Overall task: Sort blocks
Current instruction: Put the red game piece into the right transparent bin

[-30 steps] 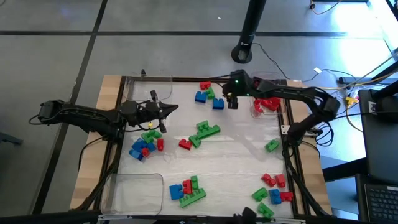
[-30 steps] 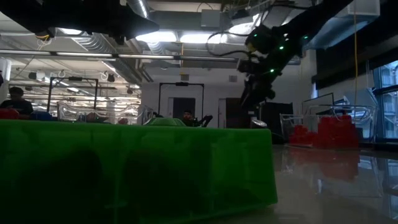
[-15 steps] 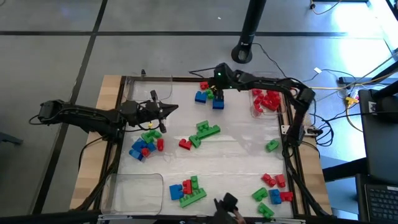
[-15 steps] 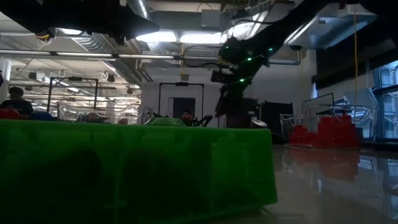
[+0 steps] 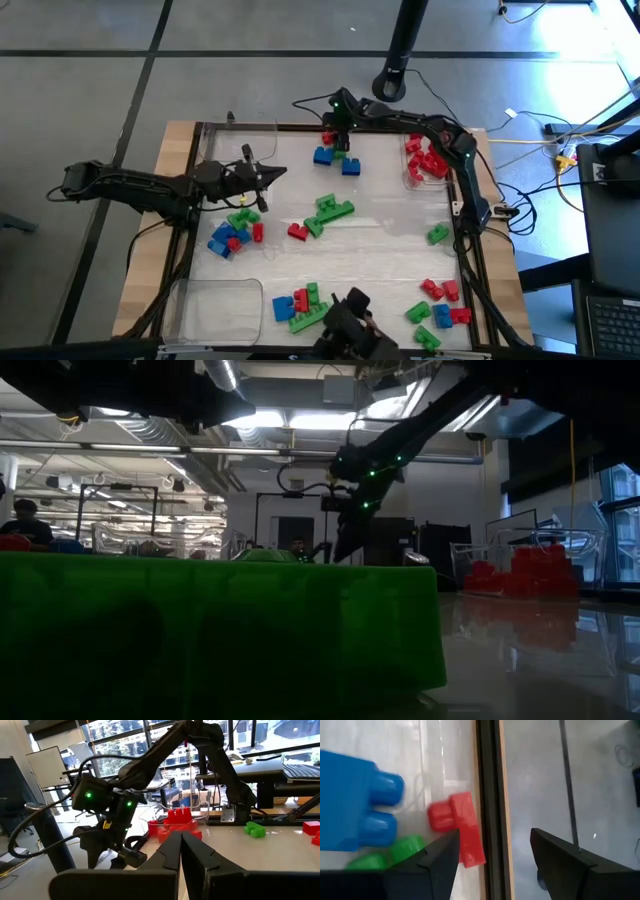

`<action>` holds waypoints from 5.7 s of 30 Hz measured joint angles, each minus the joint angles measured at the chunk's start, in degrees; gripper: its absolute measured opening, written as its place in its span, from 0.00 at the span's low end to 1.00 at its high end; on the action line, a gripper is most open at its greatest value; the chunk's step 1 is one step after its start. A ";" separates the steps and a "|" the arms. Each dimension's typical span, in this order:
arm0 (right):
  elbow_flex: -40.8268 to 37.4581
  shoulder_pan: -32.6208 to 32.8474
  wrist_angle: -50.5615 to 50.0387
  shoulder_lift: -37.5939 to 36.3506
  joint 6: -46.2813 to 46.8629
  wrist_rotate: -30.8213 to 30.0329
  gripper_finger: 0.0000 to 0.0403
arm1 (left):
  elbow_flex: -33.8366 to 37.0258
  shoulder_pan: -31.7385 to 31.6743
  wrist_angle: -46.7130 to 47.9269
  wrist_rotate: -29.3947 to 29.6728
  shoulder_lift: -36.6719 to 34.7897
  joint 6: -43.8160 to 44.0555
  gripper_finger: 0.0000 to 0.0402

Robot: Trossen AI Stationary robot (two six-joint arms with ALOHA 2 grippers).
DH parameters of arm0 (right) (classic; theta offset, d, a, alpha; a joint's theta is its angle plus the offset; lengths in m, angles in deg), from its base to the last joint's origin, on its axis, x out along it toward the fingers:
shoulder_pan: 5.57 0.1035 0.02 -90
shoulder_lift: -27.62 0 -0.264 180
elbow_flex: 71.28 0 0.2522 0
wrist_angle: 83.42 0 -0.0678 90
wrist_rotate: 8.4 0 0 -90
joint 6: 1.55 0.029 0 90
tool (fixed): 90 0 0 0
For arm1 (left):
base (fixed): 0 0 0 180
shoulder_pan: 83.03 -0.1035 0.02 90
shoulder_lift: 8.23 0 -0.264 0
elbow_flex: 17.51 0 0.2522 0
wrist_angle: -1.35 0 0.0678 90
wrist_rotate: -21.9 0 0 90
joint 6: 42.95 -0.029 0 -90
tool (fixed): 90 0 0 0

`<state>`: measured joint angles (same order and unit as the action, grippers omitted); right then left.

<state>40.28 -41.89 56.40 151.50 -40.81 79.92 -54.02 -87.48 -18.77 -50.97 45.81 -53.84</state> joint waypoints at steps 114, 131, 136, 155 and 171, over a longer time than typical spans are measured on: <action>0.76 2.33 -32.31 -15.10 -3.95 -3.88 0.42 | 0.01 -0.26 1.49 0.00 0.00 0.43 0.01; -13.93 -0.07 -37.96 -34.02 0.78 -10.56 0.42 | 0.00 -0.26 1.84 0.00 -0.01 1.52 0.01; -21.76 -2.91 -37.96 -41.43 1.78 -12.84 0.42 | -0.01 -0.26 1.80 0.00 0.00 1.52 0.01; -40.44 -13.58 -33.56 -53.51 7.60 -16.87 0.52 | -0.01 -0.25 1.42 0.00 -0.01 2.30 0.01; -40.59 -13.56 -30.58 -53.53 7.59 -14.81 0.79 | 0.00 -0.26 1.44 0.00 -0.01 1.93 0.01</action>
<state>-0.31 -55.45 25.82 97.97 -33.22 65.11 -54.03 -87.74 -17.33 -50.97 45.80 -51.90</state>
